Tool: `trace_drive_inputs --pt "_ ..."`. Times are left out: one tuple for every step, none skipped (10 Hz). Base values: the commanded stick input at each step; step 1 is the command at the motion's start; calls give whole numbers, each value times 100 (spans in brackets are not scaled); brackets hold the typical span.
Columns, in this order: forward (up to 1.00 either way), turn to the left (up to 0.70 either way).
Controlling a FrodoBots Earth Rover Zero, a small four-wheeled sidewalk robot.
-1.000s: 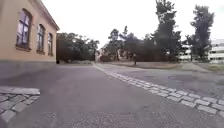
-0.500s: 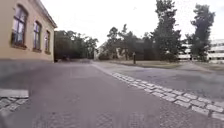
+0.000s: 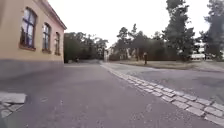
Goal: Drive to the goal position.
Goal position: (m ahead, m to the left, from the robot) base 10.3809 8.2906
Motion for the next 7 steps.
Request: trace_drive_inputs --pt "70 0" --pt "70 0" --pt "70 0" --pt "70 0" --pt "70 0" --pt "70 0" --pt "70 7"
